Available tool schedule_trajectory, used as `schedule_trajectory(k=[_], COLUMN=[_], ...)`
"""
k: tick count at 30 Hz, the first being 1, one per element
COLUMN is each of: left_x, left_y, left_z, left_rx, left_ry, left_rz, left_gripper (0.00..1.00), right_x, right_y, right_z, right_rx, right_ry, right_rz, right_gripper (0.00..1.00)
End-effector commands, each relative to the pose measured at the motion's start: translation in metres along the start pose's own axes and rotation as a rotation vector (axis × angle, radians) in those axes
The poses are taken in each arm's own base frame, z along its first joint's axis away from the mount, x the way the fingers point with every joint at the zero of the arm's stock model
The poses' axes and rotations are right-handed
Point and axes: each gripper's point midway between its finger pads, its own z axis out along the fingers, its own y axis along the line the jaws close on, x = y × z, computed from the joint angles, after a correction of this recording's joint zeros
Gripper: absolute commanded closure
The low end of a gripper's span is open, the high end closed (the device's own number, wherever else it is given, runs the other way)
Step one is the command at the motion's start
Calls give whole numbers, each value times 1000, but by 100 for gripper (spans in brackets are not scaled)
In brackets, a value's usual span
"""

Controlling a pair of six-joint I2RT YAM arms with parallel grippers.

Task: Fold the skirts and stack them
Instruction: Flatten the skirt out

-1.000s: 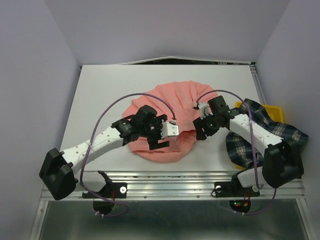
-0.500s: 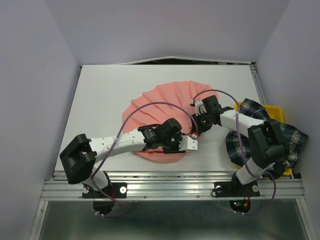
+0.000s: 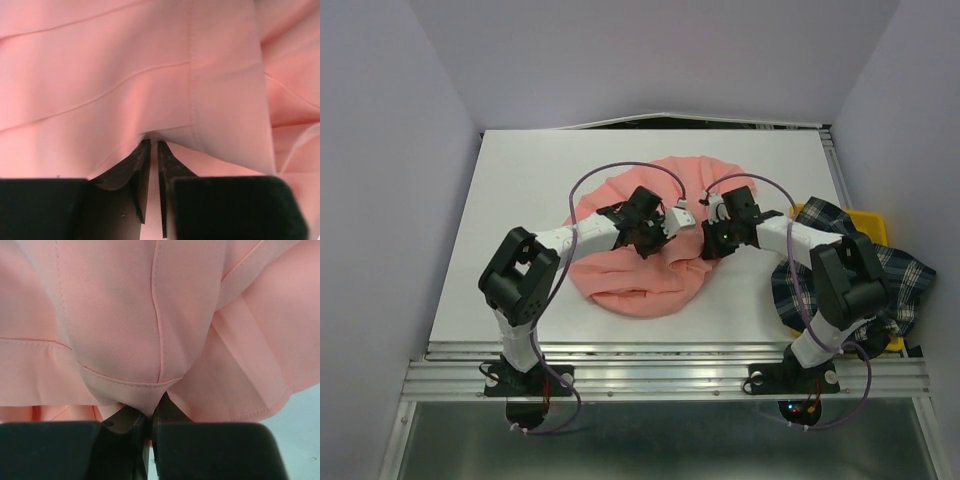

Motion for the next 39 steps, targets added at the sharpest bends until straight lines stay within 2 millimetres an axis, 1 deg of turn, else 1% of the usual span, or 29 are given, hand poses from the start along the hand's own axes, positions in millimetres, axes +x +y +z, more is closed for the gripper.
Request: schedule_trajectory(k=[1,2,3,4,5,6,7,8,9,10,11,12,14,15,16,18,19,20,21,23,27,29,30,32,33,34,37,39], left_x=[-47,-49,-49,-54,-47,-43,-36,-37,-34,-33,-25,-20,-12,-13,-12,-18,-16,-22,-22,-22,-17,-12,-11,-8,-6,-5,-1,-1], left_y=[-1,-6,-12,-15,-29,-31,-39,-51,-58,-58,-69,-67,-71,-69,-68,-64,-64,-62,-62,-65,-81,-92,-98,-101,-105,-105,-106,-103], left_z=[-14,-17,-21,-32,-32,-35,-42,-44,-46,-52,-48,-47,-38,-35,-27,-22,-15,-14,-10,-4,4,6,7,8,9,10,14,18], left_rx=[48,69,90,82,93,58,44,42,33,-8,-2,-37,-52,-74,-77,-102,-103,-114,-119,-111,-42,10,35,50,71,76,82,67], left_ry=[-157,-170,-181,-204,-183,-164,-158,-156,-151,-147,-128,-103,-70,-64,-50,-60,-48,-61,-55,-53,-52,-53,-55,-51,-48,-45,-29,-26], left_rz=[74,80,86,109,134,159,196,233,252,268,294,302,309,303,293,274,272,271,272,279,314,340,353,358,369,371,376,370], left_gripper=[73,70,67,63,62,62,62,62,62,63,64,64,64,64,64,64,64,64,65,65,63,58,52,46,43,38,34,34], right_x=[-24,-24,-24,-24,-26,-25,-25,-26,-25,-25,-25,-24,-24,-24,-22,-20,-20,-19,-17,-17,-15,-13,-14,-13,-13,-13,-13,-13], right_y=[7,9,10,11,9,10,10,7,8,8,4,4,5,4,4,4,4,4,5,1,0,0,0,-1,-4,-4,-4,-4], right_z=[6,6,8,8,8,9,9,9,9,10,9,10,9,9,9,10,10,10,11,11,12,12,12,12,11,11,12,12], right_rx=[-40,-49,-57,-61,-66,-69,-72,-67,-73,-75,-71,-71,-71,-70,-70,-71,-71,-71,-74,-69,-67,-64,-64,-63,-58,-58,-58,-58], right_ry=[-53,-52,-48,-44,-50,-45,-43,-46,-43,-40,-42,-40,-40,-42,-39,-33,-32,-29,-25,-25,-22,-17,-18,-17,-19,-19,-16,-15], right_rz=[3,41,47,53,66,71,76,89,92,98,105,107,106,105,105,107,108,109,111,118,117,120,119,118,128,129,129,130], right_gripper=[98,99,99,99,99,99,99,99,99,99,99,99,99,99,99,99,99,99,99,99,99,99,99,99,99,99,99,99])
